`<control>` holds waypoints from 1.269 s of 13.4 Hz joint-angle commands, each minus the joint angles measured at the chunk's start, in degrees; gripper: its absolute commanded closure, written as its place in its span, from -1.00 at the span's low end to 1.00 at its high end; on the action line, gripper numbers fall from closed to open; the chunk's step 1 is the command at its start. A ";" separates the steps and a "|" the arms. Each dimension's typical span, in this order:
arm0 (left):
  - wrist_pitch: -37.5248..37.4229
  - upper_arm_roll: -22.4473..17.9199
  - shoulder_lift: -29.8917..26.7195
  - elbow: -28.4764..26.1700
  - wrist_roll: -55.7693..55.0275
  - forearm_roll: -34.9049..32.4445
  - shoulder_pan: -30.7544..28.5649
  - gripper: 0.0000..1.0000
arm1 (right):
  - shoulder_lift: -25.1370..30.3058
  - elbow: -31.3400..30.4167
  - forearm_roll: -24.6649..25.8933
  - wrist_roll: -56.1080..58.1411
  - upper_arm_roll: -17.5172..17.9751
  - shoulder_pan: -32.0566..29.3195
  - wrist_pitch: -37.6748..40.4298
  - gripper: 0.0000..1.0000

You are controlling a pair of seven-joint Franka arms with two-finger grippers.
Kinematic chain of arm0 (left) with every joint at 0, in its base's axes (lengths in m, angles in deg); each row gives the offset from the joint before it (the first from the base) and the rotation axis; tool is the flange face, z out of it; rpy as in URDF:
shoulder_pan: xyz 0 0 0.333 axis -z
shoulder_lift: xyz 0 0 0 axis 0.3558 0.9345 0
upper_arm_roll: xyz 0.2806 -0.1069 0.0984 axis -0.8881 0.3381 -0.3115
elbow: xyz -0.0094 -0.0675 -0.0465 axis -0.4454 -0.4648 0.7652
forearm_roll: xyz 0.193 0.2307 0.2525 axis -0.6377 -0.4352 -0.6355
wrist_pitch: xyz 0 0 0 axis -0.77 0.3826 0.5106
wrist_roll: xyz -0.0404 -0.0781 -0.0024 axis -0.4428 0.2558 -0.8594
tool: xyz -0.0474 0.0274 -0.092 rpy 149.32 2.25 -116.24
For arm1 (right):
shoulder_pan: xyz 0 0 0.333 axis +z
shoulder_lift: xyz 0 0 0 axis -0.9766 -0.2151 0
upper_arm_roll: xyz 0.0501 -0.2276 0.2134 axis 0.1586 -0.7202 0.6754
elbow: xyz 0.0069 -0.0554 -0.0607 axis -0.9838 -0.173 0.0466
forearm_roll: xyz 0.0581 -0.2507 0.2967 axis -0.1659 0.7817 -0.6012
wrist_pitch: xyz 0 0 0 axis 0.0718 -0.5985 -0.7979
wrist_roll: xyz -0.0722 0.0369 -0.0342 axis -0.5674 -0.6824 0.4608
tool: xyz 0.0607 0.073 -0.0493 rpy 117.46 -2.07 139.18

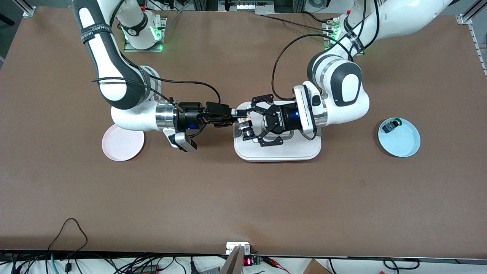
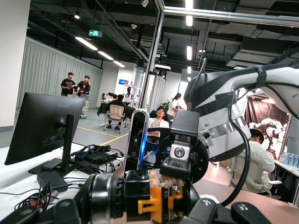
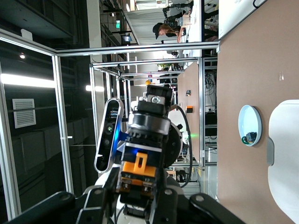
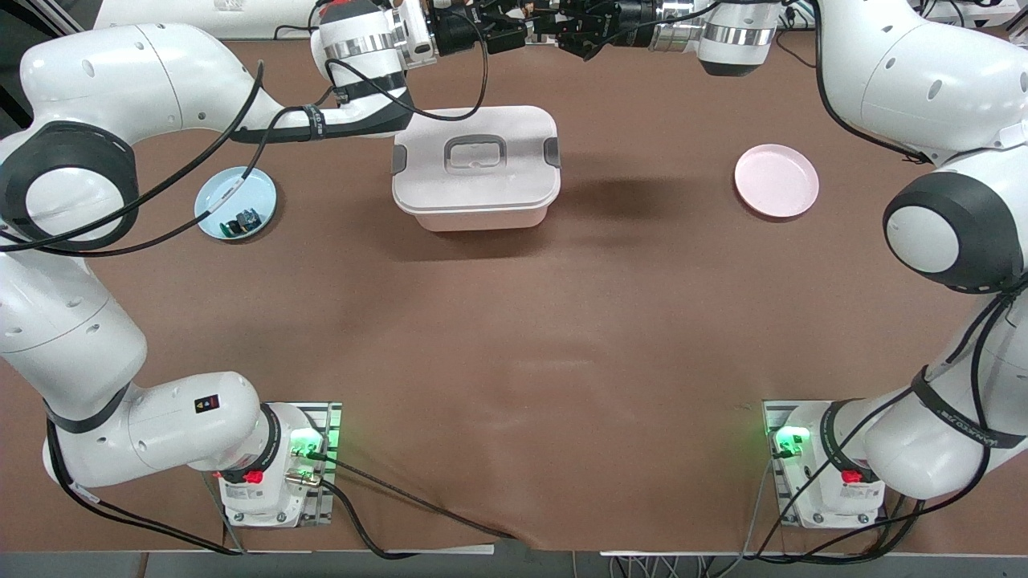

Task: Transfer orange switch to right arm and place
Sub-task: 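Close the right gripper on the orange switch held by the left gripper, then open the left gripper and pull back while the right gripper withdraws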

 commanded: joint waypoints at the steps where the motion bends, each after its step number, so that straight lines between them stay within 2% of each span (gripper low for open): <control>1: 0.53 0.11 0.42 0.73 0.30 3.73 0.04 -1.00 | -0.86 1.22 -0.55 3.41 0.13 0.06 0.92 0.67; 6: 0.36 0.11 0.24 0.73 0.21 3.64 -0.40 -1.00 | -0.86 1.22 -0.55 4.20 0.13 0.06 0.92 0.71; 8: -0.08 0.20 -0.02 0.20 -0.06 3.47 -2.50 -1.00 | -0.95 1.22 -0.20 4.20 0.05 -0.20 0.92 0.71; 13: -2.71 0.90 -2.21 -3.92 0.03 2.85 -6.28 -1.00 | -0.60 0.87 1.03 4.20 -0.39 -2.31 2.50 0.71; 17: -8.68 0.90 -7.39 -9.37 -0.23 1.89 -11.72 -1.00 | -0.33 -0.01 7.86 4.03 -0.39 -6.96 6.18 0.72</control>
